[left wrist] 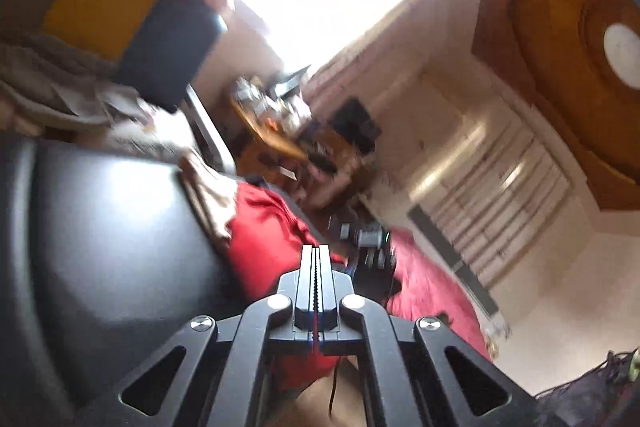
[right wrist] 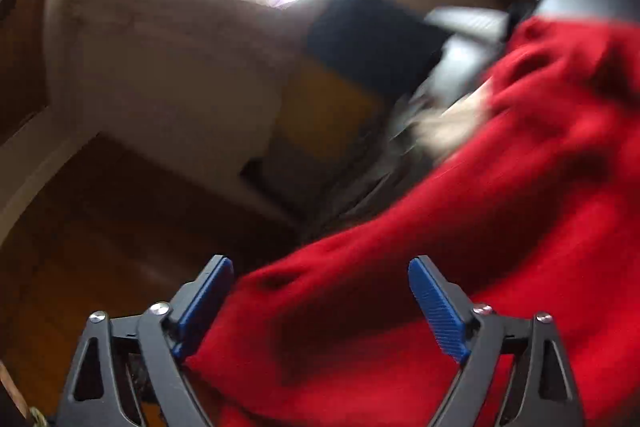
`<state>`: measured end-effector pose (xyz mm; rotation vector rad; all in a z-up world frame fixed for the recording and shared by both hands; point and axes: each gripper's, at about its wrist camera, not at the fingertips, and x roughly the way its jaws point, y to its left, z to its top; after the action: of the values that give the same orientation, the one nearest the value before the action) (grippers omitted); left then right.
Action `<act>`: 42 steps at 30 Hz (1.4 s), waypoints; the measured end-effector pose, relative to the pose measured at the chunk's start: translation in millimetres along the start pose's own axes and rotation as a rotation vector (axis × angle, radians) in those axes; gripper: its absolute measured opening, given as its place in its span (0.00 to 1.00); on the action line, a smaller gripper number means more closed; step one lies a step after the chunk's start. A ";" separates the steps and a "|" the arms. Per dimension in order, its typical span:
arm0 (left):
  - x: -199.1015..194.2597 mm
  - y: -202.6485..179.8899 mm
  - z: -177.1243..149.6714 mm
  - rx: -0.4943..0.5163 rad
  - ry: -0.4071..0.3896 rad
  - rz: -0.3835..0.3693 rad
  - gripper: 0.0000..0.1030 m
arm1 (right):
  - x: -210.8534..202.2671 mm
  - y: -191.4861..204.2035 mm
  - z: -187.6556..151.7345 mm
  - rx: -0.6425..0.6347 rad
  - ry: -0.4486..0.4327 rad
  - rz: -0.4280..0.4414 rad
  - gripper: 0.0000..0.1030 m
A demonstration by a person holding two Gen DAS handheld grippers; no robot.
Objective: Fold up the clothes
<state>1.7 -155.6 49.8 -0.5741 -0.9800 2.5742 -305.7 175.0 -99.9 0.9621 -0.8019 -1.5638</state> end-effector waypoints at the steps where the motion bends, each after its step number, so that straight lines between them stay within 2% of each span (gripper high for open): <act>1: -16.5 4.4 -1.1 0.014 -0.025 0.059 0.00 | 15.2 11.4 -18.5 -0.009 0.034 0.009 1.00; 3: -51.1 19.2 -10.8 0.012 -0.035 0.181 0.00 | 50.5 24.9 -65.3 0.008 0.114 0.000 1.00; 5: -70.6 30.6 -24.7 0.036 -0.027 0.345 0.00 | 74.9 25.7 -98.3 0.047 0.173 -0.023 1.00; 7: -73.9 41.7 -37.3 0.068 0.051 0.439 0.01 | 90.9 24.7 -142.8 0.091 0.219 -0.014 1.00; 8: -75.1 52.9 -44.5 0.038 0.081 0.462 0.02 | 96.3 24.7 -166.4 0.108 0.240 -0.026 1.00; 9: -74.6 65.5 -51.8 -0.008 0.111 0.454 0.07 | 97.3 23.3 -185.5 0.111 0.255 -0.057 1.00; 11: -64.4 77.7 -57.2 -0.026 0.163 0.440 0.10 | 98.5 18.4 -207.4 0.085 0.274 -0.127 1.00; 13: -39.8 79.5 -55.9 -0.003 0.192 0.416 0.17 | 87.7 16.4 -226.5 0.049 0.286 -0.218 1.00; 14: -27.4 80.3 -55.1 0.009 0.206 0.404 0.18 | 82.8 14.6 -230.6 0.035 0.285 -0.263 1.00; 16: 0.6 77.6 -47.9 0.053 0.232 0.381 0.23 | 73.8 4.6 -219.8 0.029 0.255 -0.330 1.00; 19: 75.1 70.6 -30.7 0.121 0.318 0.316 0.25 | 38.8 -0.7 -209.5 0.014 0.170 -0.407 1.00; 21: 118.3 67.6 -19.1 0.177 0.355 0.260 0.26 | 19.5 -4.8 -203.3 0.013 0.109 -0.424 1.00; 24: 197.3 62.6 -5.5 0.290 0.442 0.248 0.26 | -9.5 -10.9 -194.2 0.011 0.018 -0.450 1.00; 27: 269.6 60.6 1.3 0.400 0.527 0.228 0.26 | -12.3 -24.7 -185.4 0.024 -0.016 -0.424 1.00; 31: 341.2 60.7 2.4 0.526 0.581 0.228 0.27 | -5.0 -37.4 -176.4 0.016 -0.022 -0.381 1.00; 35: 383.5 68.1 -0.4 0.624 0.633 0.234 0.27 | 0.0 -43.7 -176.2 0.018 -0.020 -0.327 1.00; 37: 404.7 73.2 -3.0 0.655 0.671 0.222 0.26 | 0.7 -42.0 -162.0 0.023 -0.026 -0.301 1.00; 40: 422.0 75.4 -5.7 0.656 0.719 0.173 0.27 | -17.2 -39.2 -162.8 0.013 -0.034 -0.284 1.00; 42: 433.5 77.5 -8.2 0.662 0.735 0.190 0.26 | -19.0 -37.0 -165.4 -0.002 -0.039 -0.286 1.00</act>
<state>-381.8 -18.4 -117.9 -1.2925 0.1666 2.3018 -172.0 199.5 -202.8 1.0838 -0.7120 -1.8328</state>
